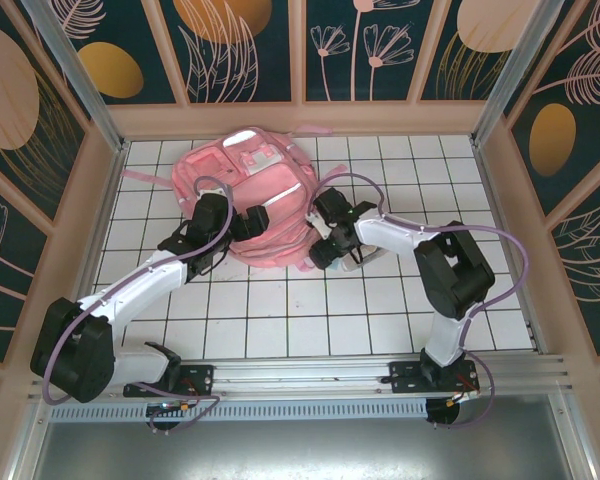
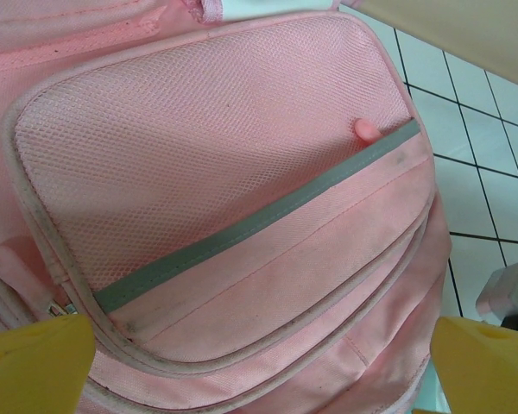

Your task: Pack the student bag

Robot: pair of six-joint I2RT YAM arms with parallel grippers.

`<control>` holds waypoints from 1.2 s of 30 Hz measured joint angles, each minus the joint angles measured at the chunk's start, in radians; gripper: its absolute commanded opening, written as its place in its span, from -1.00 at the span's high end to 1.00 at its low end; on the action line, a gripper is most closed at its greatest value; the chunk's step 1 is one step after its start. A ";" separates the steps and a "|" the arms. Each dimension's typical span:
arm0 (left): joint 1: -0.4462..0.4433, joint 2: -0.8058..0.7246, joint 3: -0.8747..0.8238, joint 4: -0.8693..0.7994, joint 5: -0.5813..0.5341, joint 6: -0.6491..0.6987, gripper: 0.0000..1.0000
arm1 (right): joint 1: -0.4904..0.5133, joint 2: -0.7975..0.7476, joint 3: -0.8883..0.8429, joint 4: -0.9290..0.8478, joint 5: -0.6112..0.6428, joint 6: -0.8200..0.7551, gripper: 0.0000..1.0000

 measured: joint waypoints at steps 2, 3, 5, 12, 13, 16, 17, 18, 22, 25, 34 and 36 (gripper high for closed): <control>0.000 0.001 0.000 0.000 0.000 0.003 -0.98 | -0.010 -0.001 -0.002 0.005 -0.037 -0.077 -0.56; 0.000 0.002 0.000 0.000 0.000 0.004 -0.98 | -0.016 -0.001 0.001 0.003 -0.053 -0.113 -0.57; 0.000 0.002 0.000 0.000 0.000 0.006 -0.97 | -0.028 0.005 0.020 -0.005 -0.069 -0.170 -0.61; 0.000 -0.001 0.000 -0.002 0.000 0.006 -0.97 | -0.048 0.050 0.076 0.001 -0.077 -0.297 -0.73; 0.000 -0.003 0.000 -0.002 -0.001 0.006 -0.98 | -0.048 0.068 0.077 0.011 -0.075 -0.309 -0.74; 0.000 -0.012 0.000 -0.003 -0.001 0.006 -0.98 | -0.048 0.120 0.075 0.019 -0.079 -0.333 -0.89; 0.000 -0.014 0.000 -0.003 -0.001 0.006 -0.98 | -0.048 0.127 0.075 0.026 -0.084 -0.340 -0.93; 0.000 -0.015 0.000 -0.003 -0.001 0.006 -0.98 | -0.048 0.126 0.075 0.032 -0.081 -0.343 -0.94; 0.000 -0.017 0.000 -0.004 -0.001 0.006 -0.97 | -0.048 0.126 0.075 0.037 -0.079 -0.354 -0.93; 0.000 -0.017 0.000 -0.005 -0.001 0.006 -0.98 | -0.046 0.126 0.071 0.041 -0.076 -0.353 -0.90; 0.000 -0.017 0.000 -0.005 0.000 0.006 -0.98 | -0.021 0.058 -0.039 0.145 -0.034 -0.309 -0.57; 0.000 -0.017 0.000 -0.005 0.002 0.006 -0.98 | -0.021 0.048 -0.055 0.159 -0.040 -0.295 -0.42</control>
